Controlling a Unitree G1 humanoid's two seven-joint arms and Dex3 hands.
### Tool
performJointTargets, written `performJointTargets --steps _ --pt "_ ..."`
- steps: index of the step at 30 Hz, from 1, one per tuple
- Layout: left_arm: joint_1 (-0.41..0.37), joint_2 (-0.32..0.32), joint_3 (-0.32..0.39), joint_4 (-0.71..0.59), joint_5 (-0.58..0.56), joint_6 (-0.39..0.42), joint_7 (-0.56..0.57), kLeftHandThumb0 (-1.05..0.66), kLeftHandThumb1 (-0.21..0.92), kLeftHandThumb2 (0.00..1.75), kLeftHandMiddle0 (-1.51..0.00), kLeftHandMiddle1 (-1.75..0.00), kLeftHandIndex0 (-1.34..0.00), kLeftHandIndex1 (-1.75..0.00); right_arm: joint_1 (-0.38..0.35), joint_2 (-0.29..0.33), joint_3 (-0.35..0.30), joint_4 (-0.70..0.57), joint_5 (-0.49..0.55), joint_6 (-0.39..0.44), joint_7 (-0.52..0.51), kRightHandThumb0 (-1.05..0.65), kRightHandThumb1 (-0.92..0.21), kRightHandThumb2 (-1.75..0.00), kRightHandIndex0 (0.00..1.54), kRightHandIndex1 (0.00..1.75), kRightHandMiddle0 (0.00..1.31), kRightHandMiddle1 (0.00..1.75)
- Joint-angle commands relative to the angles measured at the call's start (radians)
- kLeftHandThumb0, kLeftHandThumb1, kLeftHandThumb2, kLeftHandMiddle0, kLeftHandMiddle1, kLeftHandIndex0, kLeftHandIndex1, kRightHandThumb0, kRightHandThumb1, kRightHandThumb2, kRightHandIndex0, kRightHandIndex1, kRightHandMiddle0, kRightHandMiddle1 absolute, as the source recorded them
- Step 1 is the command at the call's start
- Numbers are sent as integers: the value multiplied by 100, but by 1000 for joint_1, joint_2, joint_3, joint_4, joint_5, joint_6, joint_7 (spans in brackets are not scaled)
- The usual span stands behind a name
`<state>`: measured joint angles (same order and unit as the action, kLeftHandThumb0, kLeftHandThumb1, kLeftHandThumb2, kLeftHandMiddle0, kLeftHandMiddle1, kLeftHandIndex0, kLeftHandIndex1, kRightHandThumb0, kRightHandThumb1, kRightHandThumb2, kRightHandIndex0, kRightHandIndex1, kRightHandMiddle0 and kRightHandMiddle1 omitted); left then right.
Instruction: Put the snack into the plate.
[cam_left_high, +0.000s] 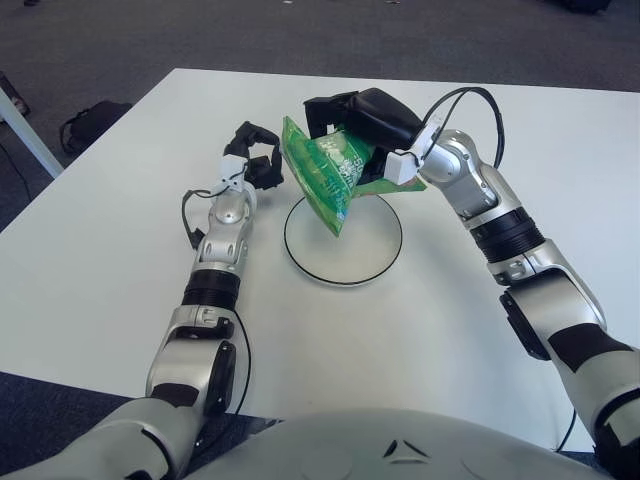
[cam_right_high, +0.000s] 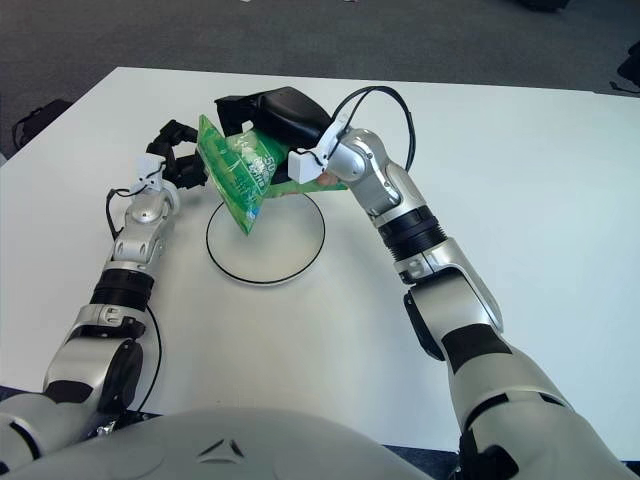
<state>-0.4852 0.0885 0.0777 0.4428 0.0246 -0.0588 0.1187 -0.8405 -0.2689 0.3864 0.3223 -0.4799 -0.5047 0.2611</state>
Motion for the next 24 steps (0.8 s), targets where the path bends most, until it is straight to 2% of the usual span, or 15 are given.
performJointTargets --steps 1,2,5,7,15,21,23,24 --pt "10 -4 7 26 -6 -31 -6 -42 53 104 -124 -175 -45 -175 -17 -4 8 15 21 -47 28 0 6 -174 88 174 69 174" --pt "10 -6 8 33 -7 -37 -6 -42 53 105 -124 -175 -45 -175 -19 -6 10 18 26 -58 37 0 6 -174 88 174 69 174" --pt "12 -17 9 55 -15 -59 -8 -42 52 106 -126 -175 -46 -175 -5 -49 13 -105 150 -6 223 0 7 -174 89 172 68 175" --pt "14 -21 8 66 -18 -66 -8 -42 51 107 -126 -175 -46 -175 -4 -55 15 -123 200 28 302 0 6 -173 90 171 67 175" --pt "10 -24 7 110 -16 -110 -7 -42 51 107 -124 -175 -46 -175 -23 -58 28 -155 251 115 461 0 0 -167 84 173 63 174" --pt "-6 -13 9 156 -10 -177 -9 -42 50 106 -124 -175 -48 -172 -24 -54 35 -175 265 163 538 0 -15 -146 75 174 58 158" --pt "-12 -7 7 172 -2 -198 -5 -42 51 104 -125 -175 -49 -170 -22 -58 36 -178 268 172 561 0 -23 -139 63 175 54 166" --pt "-13 -5 6 178 2 -208 -2 -42 51 102 -125 -175 -49 -169 -20 -61 36 -179 268 177 569 0 -32 -129 54 175 47 169"
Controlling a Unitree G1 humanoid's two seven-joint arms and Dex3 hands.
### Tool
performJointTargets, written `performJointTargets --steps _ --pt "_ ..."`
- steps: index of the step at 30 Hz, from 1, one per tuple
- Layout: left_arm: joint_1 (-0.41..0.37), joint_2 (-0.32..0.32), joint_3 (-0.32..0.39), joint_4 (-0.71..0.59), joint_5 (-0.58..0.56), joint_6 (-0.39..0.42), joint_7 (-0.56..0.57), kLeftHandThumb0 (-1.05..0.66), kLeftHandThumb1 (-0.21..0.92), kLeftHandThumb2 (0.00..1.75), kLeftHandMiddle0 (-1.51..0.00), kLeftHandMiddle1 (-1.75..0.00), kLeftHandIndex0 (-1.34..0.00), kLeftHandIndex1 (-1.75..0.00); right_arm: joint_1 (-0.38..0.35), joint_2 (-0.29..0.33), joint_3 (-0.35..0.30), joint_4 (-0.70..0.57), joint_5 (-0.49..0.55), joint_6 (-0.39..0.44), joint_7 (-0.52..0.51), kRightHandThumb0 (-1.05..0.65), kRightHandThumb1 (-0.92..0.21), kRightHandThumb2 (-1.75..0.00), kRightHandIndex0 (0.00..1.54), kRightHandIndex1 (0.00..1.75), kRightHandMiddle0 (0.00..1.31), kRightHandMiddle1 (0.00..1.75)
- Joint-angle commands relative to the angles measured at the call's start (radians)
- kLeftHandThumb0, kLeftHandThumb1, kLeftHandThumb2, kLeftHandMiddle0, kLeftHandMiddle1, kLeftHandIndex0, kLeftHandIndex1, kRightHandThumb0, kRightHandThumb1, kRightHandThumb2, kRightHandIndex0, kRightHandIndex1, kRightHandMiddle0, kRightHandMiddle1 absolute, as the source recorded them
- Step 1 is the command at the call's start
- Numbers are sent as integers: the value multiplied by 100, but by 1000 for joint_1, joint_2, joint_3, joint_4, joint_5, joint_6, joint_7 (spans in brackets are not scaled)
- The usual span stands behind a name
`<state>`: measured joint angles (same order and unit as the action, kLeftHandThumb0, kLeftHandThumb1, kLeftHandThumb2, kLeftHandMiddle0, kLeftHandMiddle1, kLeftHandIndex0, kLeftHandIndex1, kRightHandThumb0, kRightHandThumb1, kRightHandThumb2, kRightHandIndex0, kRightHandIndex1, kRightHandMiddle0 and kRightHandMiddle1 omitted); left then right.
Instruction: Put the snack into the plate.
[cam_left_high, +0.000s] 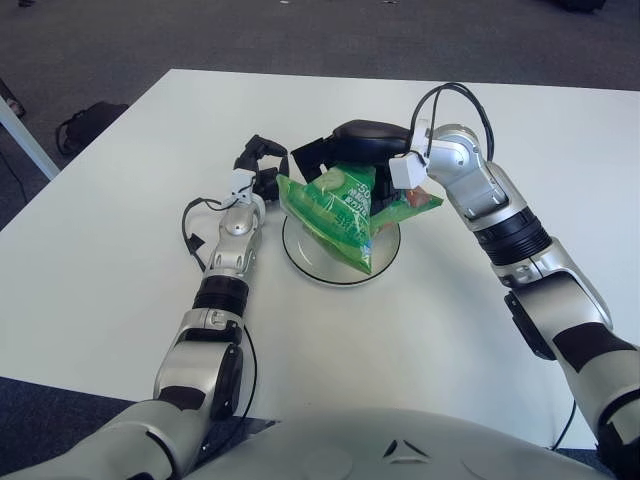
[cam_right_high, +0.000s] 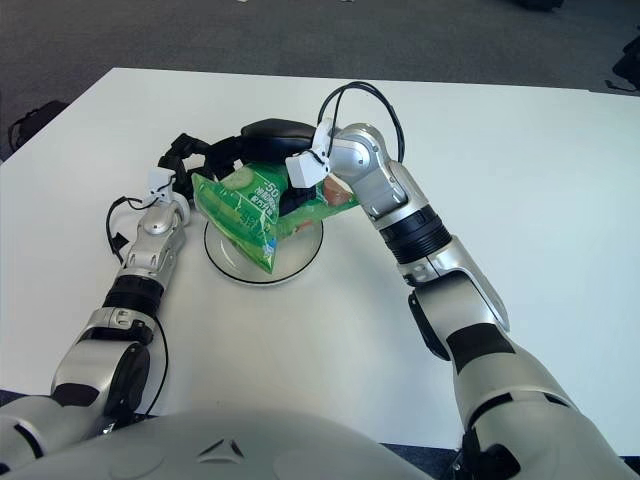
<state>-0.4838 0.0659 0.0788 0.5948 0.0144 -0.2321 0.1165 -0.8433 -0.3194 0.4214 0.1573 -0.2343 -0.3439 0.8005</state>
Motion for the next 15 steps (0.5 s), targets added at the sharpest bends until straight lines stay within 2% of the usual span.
performJointTargets --steps 1,3,5,7,9,11,12,15 --pt "-13 20 5 29 16 -44 3 -42 52 101 -125 -175 -50 -168 -15 -13 0 -12 24 16 39 0 -39 -122 47 175 43 171" --pt "-7 23 3 31 21 -61 6 -42 52 100 -125 -175 -50 -168 -12 -16 0 -6 31 10 56 0 -53 -103 43 175 36 163" --pt "2 21 2 28 28 -80 14 -42 52 100 -123 -175 -50 -167 -12 -18 0 5 46 -4 77 17 -68 -80 36 171 18 153" --pt "9 17 -1 26 39 -99 29 -42 51 101 -118 -175 -51 -167 -17 -20 2 18 62 -24 100 -5 -44 -97 16 152 7 137" --pt "11 14 -3 28 52 -117 44 -43 49 105 -114 -175 -51 -169 -21 -21 4 29 71 -44 119 -15 -34 -104 8 138 4 127" --pt "10 12 -7 32 67 -135 60 -44 46 110 -111 -175 -52 -171 -27 -22 7 38 74 -66 135 -22 -30 -107 4 124 2 118" --pt "9 11 -8 35 73 -143 67 -44 45 113 -110 -175 -52 -173 -31 -23 8 43 75 -77 141 -26 -29 -107 3 109 1 110" --pt "7 6 -14 44 90 -169 90 -45 42 117 -107 -175 -53 -174 -42 -29 14 53 66 -125 155 -30 -28 -105 1 80 0 96"
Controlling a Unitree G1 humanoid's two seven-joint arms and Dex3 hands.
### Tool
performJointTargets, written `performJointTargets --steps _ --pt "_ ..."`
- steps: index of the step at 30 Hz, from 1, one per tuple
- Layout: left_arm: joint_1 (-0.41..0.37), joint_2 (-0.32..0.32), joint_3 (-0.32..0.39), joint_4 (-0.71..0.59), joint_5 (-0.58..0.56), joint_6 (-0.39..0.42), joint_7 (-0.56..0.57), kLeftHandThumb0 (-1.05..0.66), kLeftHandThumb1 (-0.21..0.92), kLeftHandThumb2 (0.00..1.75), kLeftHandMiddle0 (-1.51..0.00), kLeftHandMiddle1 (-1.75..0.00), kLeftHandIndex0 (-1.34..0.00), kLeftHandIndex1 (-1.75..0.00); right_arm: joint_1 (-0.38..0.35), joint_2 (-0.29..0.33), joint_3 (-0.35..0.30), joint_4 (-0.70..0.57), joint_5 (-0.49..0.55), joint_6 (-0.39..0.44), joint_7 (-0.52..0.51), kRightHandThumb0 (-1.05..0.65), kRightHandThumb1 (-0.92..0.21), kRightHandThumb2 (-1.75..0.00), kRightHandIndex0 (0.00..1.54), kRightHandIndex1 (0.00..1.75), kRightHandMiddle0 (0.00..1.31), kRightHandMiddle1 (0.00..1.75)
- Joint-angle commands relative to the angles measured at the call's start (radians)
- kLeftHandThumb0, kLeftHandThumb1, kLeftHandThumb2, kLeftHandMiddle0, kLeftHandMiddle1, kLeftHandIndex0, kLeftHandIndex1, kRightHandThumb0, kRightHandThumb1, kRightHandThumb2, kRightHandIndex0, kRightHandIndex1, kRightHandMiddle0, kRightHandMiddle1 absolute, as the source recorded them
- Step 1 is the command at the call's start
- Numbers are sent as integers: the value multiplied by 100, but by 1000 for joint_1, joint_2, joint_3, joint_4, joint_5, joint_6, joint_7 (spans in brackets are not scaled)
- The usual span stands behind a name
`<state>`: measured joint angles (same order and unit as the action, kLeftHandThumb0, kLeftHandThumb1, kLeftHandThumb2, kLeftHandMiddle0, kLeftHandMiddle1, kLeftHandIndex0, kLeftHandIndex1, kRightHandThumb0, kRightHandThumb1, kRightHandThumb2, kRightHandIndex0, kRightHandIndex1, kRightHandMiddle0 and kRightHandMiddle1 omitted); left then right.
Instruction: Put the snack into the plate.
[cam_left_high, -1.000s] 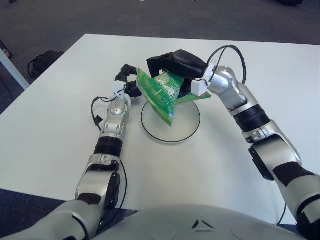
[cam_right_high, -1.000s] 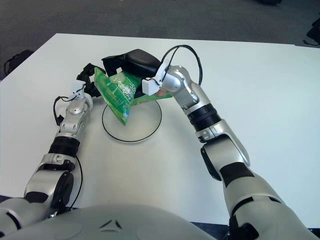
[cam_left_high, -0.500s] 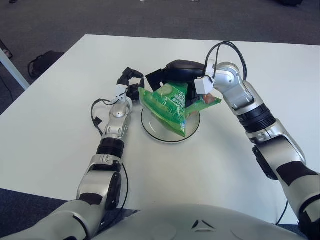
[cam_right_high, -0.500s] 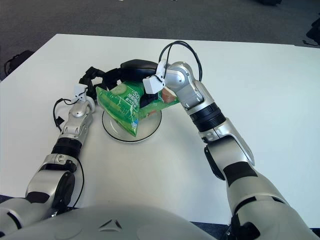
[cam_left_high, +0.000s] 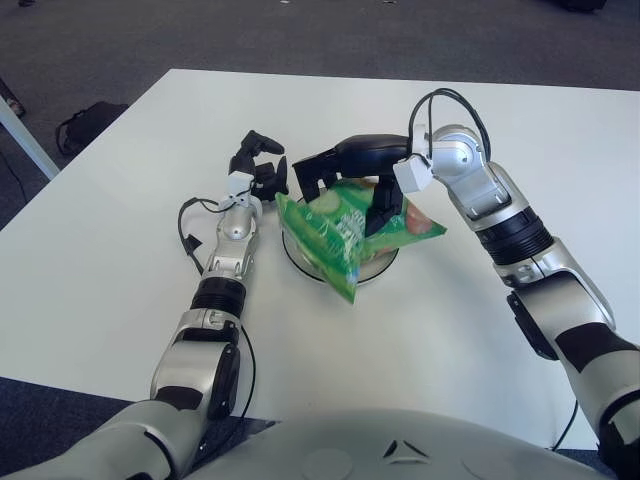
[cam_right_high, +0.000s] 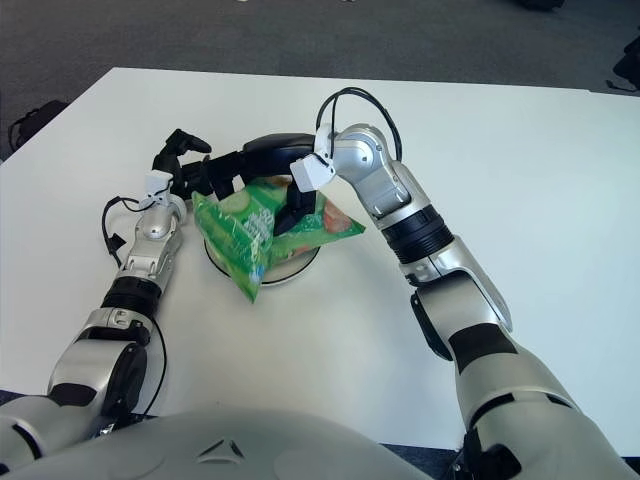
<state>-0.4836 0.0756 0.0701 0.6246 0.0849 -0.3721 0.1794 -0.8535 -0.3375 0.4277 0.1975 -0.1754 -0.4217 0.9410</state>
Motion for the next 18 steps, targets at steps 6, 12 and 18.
performJointTargets --steps 6,12,18 --pt "4 -21 -10 29 28 -79 59 -45 41 120 -104 -175 -54 -175 -41 -29 5 44 4 -97 34 -42 -33 -97 0 22 0 70" --pt "8 -29 -38 68 121 -224 180 -45 43 118 -96 -175 -53 -175 -39 -39 8 52 -32 -119 20 -59 -46 -78 0 2 0 43" --pt "-10 19 -111 112 340 -261 396 -44 44 116 -97 -175 -52 -175 -44 -34 10 66 -22 -117 31 -67 -52 -67 0 0 0 32"
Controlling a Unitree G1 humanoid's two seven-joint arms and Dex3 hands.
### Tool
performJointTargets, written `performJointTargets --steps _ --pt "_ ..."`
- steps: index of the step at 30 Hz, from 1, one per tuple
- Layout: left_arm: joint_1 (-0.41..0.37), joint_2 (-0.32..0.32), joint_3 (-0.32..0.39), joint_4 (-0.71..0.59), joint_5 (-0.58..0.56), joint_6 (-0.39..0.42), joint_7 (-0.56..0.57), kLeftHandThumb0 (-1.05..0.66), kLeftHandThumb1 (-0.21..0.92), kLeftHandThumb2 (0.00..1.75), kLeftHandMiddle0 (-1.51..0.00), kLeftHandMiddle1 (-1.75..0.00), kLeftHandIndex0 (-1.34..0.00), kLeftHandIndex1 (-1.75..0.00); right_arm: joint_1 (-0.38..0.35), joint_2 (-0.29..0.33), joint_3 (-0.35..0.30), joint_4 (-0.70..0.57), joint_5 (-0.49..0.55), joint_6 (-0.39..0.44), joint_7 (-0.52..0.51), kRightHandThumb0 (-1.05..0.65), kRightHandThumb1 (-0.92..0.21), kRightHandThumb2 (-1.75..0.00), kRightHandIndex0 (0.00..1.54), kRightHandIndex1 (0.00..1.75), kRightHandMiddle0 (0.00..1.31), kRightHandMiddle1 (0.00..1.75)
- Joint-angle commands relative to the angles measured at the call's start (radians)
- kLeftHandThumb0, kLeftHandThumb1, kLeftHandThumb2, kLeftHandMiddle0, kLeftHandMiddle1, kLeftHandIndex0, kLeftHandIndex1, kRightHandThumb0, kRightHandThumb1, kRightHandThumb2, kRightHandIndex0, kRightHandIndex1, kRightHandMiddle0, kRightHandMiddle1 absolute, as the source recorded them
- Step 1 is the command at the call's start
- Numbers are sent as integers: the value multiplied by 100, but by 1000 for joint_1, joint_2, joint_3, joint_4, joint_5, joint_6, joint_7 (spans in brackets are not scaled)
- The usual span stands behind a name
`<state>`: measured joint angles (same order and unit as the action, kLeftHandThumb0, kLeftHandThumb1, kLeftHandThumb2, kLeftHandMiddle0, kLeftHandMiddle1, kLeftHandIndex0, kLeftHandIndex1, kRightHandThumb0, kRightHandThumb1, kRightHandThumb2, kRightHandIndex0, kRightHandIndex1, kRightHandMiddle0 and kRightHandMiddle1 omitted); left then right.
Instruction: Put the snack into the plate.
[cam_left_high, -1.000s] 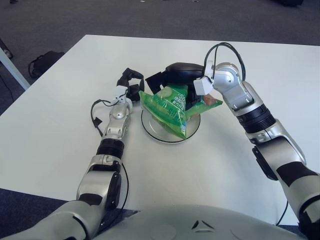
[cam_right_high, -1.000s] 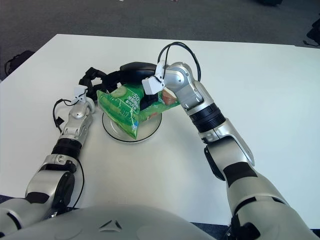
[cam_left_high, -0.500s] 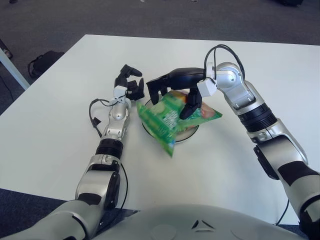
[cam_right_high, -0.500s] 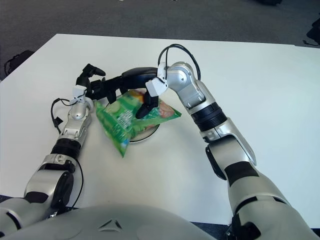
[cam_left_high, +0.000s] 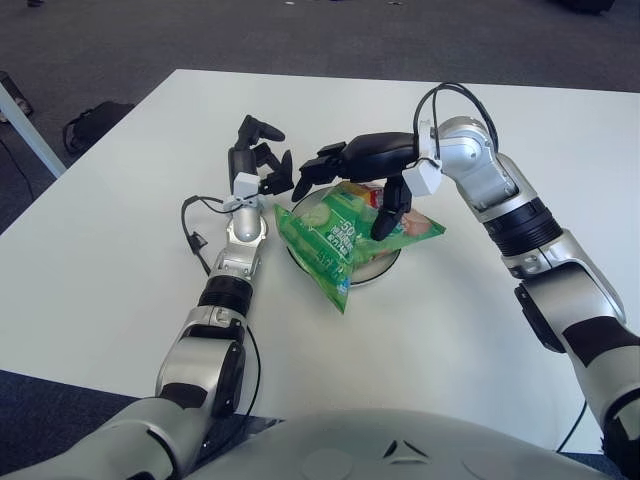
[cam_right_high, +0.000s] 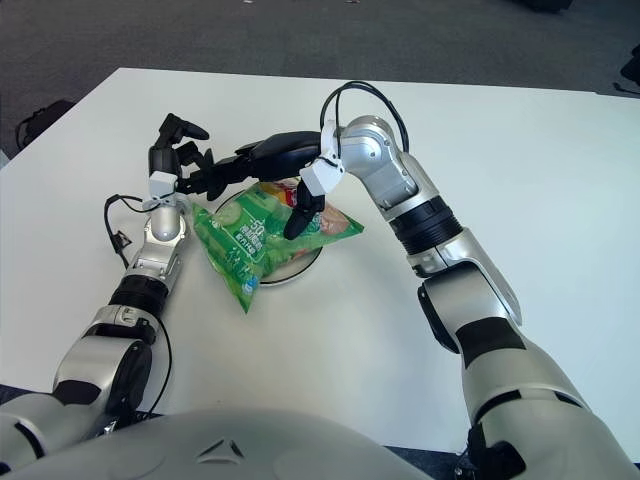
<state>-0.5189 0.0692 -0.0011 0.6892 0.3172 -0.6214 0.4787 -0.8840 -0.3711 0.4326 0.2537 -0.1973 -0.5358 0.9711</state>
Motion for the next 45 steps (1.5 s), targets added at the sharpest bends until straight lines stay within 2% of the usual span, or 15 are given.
performJointTargets --steps 1,4,7,9,12,14,16,20,23,30,32,35,38,42,45 --pt "22 32 -52 50 141 -2 131 -44 44 116 -98 -175 -52 -175 -14 1 5 11 2 -2 2 -67 -52 -66 0 0 0 32" --pt "12 50 -95 48 253 71 249 -44 44 116 -101 -175 -51 -175 -19 -2 2 21 0 -16 -3 -67 -53 -64 0 0 0 33" --pt "9 48 -108 44 270 96 277 -44 44 116 -103 -175 -51 -175 -28 -11 -3 46 -7 -51 -11 -68 -53 -63 0 0 0 30" --pt "21 56 -87 39 206 77 220 -44 44 116 -104 -175 -51 -175 -31 -22 -9 64 -4 -70 -10 -68 -54 -62 0 0 0 27" --pt "53 50 -28 42 0 38 19 -44 44 116 -104 -175 -51 -175 -38 -35 -19 101 6 -101 -9 -68 -54 -61 0 0 0 20" --pt "53 24 7 37 -131 80 -117 -44 44 116 -105 -175 -52 -175 -41 -35 -25 117 10 -119 -14 -69 -55 -60 0 0 0 16" --pt "55 2 32 -2 -234 167 -224 -44 44 116 -107 -175 -52 -175 -51 -51 -41 134 11 -143 -22 -72 -56 -59 0 0 0 13" --pt "78 -27 43 -125 -318 323 -285 -43 47 112 -111 -175 -49 -175 -78 -92 -74 183 32 -181 -13 -75 -57 -57 0 0 0 10" --pt "87 -31 38 -185 -311 407 -281 -43 50 109 -116 -175 -47 -175 -86 -81 -76 221 76 -152 23 -74 -55 -56 0 0 0 9" --pt "108 -16 37 -262 -301 493 -314 -42 53 105 -122 -175 -45 -175 -108 -81 -114 277 100 -86 18 -74 -47 -62 0 0 0 12" --pt "114 -14 40 -279 -300 508 -320 -42 53 104 -123 -175 -45 -175 -129 -91 -125 310 86 -105 5 -76 -46 -62 0 0 0 14" --pt "121 -7 45 -296 -295 522 -325 -42 52 105 -125 -175 -45 -175 -169 -152 -150 361 38 -181 -36 -82 -50 -61 0 0 0 13" --pt "125 -3 50 -305 -296 528 -330 -42 52 106 -125 -175 -46 -175 -179 -216 -171 381 -6 -241 -74 -87 -55 -57 0 0 0 9" --pt "132 -1 55 -316 -297 531 -332 -42 51 107 -125 -175 -46 -175 -175 -286 -186 323 -70 -208 -106 -92 -60 -53 0 0 0 5" --pt "136 1 58 -322 -295 530 -332 -42 51 107 -125 -175 -46 -175 -164 -292 -177 282 -99 -168 -116 -93 -64 -50 0 0 0 3"
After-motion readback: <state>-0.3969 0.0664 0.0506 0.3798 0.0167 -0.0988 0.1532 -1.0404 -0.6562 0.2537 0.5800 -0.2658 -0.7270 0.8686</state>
